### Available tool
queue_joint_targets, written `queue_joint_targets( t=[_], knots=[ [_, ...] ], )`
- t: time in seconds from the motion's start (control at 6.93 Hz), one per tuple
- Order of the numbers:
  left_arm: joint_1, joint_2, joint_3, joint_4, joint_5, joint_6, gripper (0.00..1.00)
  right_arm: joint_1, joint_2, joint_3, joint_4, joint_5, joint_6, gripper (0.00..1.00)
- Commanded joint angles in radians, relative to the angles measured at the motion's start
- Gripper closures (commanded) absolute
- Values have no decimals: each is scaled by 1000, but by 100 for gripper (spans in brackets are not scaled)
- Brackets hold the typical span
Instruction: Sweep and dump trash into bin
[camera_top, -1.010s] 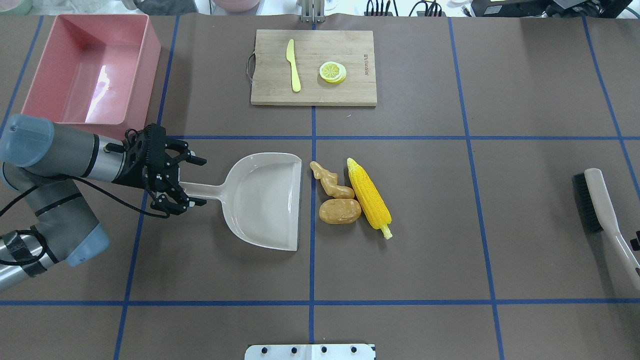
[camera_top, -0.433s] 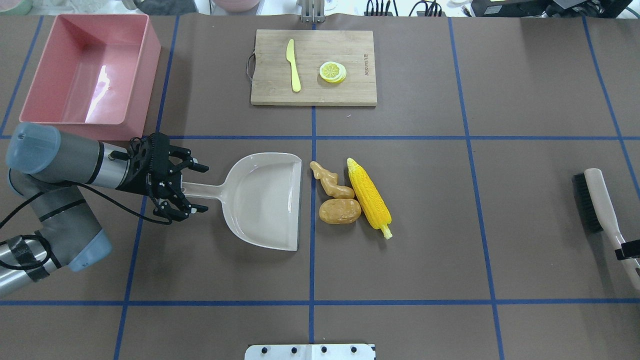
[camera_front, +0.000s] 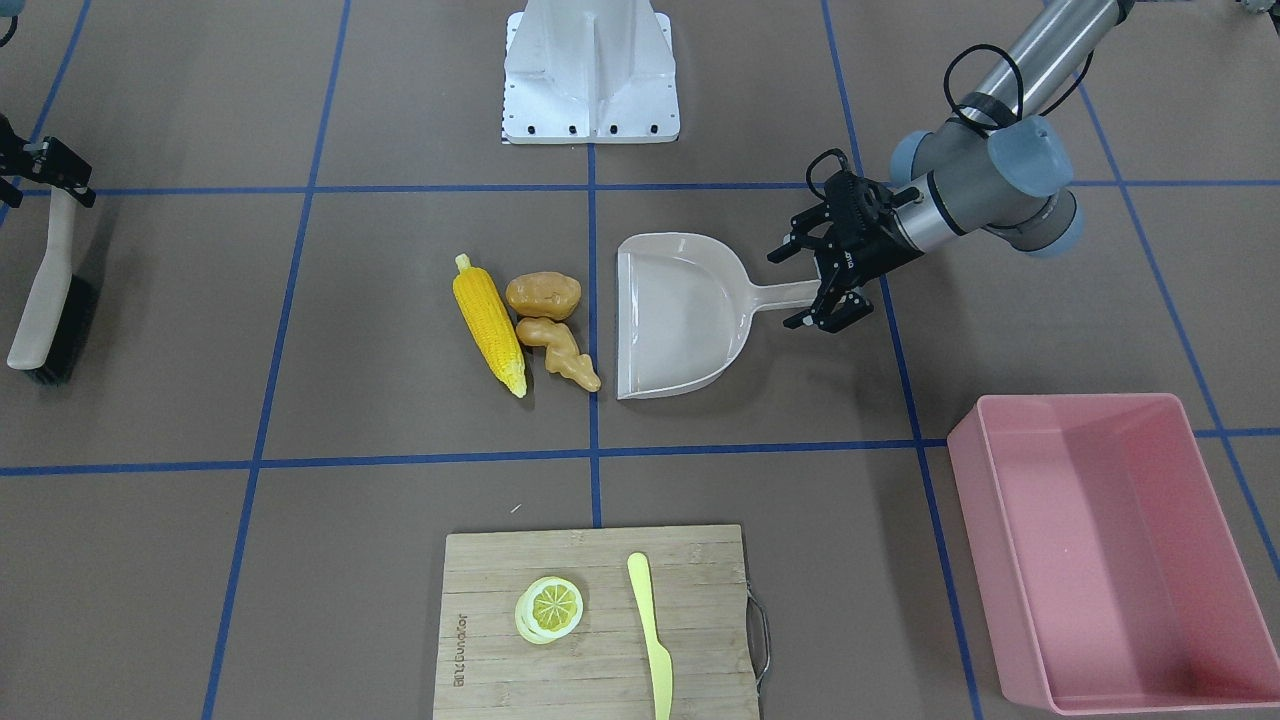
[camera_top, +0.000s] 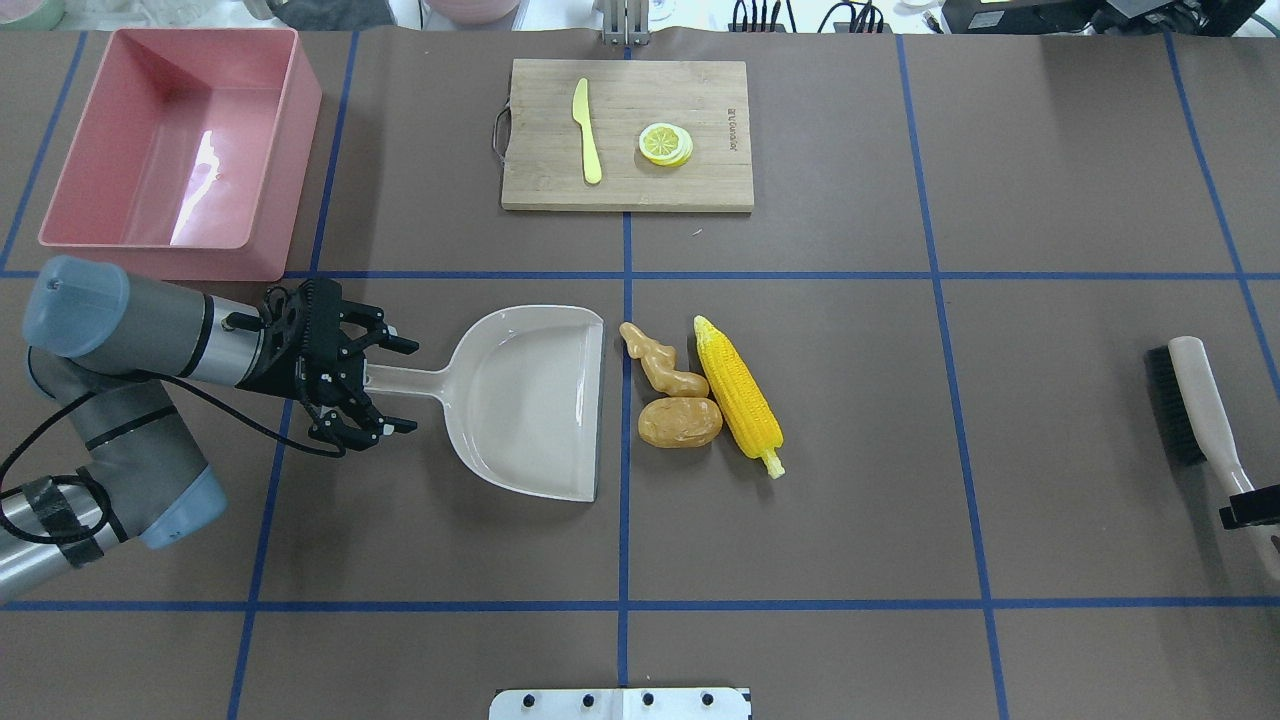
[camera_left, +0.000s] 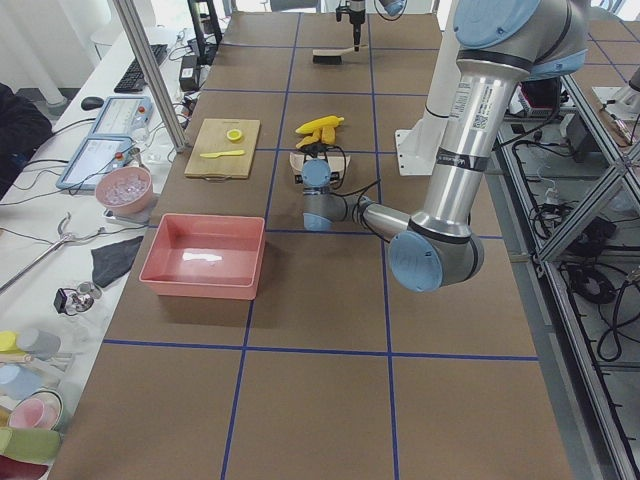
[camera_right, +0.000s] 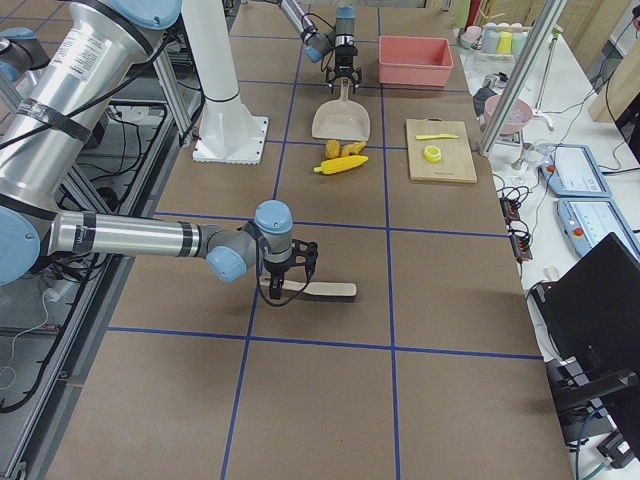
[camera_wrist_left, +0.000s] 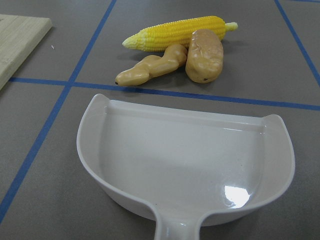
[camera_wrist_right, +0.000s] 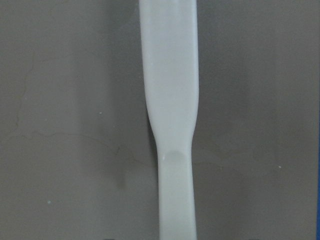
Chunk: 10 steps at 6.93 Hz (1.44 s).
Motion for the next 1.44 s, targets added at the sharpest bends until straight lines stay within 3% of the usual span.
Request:
queue_joint_targets(
  t=[0.0, 0.29, 0.58, 0.72, 1.15, 1.3],
  knots=[
    [27, -14, 28, -17, 1, 0, 2, -32, 3, -8, 0, -19, 2, 21],
    [55, -30, 48, -29, 34, 0, 2, -40, 3, -9, 0, -21, 1, 37],
    [60, -37, 48, -29, 36, 0, 2, -40, 0, -5, 0, -15, -1, 95],
    [60, -37, 48, -29, 36, 0, 2, -38, -9, 6, 2, -9, -2, 100],
    [54, -10, 27, -29, 34, -9, 2, -34, -23, 117, -13, 57, 2, 100],
    [49, -8, 17, -21, 34, -12, 2, -41, 13, 159, -82, 58, 31, 100]
  ],
)
